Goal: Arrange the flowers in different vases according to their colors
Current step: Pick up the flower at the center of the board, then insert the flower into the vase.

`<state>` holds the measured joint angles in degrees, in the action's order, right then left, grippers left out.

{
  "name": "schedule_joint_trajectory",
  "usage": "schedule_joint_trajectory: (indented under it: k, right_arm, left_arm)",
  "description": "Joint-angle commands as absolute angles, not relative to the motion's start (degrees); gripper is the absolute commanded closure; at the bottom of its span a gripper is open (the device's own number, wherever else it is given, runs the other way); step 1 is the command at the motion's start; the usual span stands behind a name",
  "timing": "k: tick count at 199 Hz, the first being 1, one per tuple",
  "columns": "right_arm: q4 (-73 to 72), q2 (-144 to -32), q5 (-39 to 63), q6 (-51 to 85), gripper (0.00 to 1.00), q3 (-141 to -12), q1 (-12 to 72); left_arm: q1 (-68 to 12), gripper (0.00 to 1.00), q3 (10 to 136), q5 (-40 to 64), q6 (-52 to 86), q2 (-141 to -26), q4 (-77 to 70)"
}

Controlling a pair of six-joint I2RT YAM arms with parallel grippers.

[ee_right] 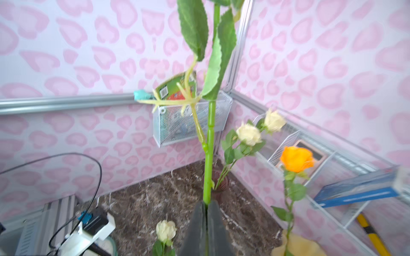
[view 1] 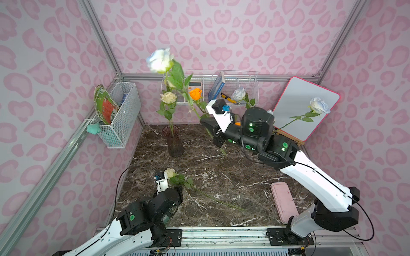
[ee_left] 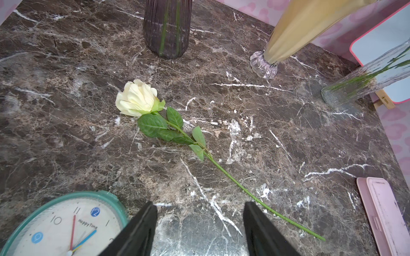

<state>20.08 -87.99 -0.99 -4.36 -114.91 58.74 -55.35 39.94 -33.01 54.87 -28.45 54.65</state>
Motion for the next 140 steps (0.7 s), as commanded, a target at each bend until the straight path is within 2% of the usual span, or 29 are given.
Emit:
schedule_joint_trajectory:
  k: [1, 26, 49, 86, 113, 140]
  right_arm:
    - [15.4, -84.9, -5.3, -5.4, 1.00, -117.9, 56.6]
    - [15.6, -81.5, -8.8, -5.1, 1.00, -119.0, 50.3]
    - [10.3, -75.5, -16.7, -7.8, 1.00, -112.8, 45.7]
    - [4.9, -67.7, -20.0, -6.6, 1.00, -104.8, 33.9]
    - [0.3, -64.5, -19.3, -4.3, 1.00, -97.2, 26.1]
    - [-3.4, -64.2, -14.4, 0.9, 1.00, -90.8, 18.3]
  left_arm:
    - [-55.3, 0.33, 39.7, -32.5, 53.6, -29.0, 53.2]
    - [-55.3, 0.33, 39.6, -32.1, 52.9, -30.7, 51.6]
    - [-55.3, 0.33, 39.8, -31.9, 52.8, -32.0, 50.6]
    - [-55.3, 0.33, 39.5, -31.8, 52.6, -33.5, 49.1]
    - [-55.3, 0.33, 39.8, -31.5, 51.8, -35.2, 47.6]
    - [-55.4, 0.33, 40.0, -31.1, 51.3, -37.4, 46.2]
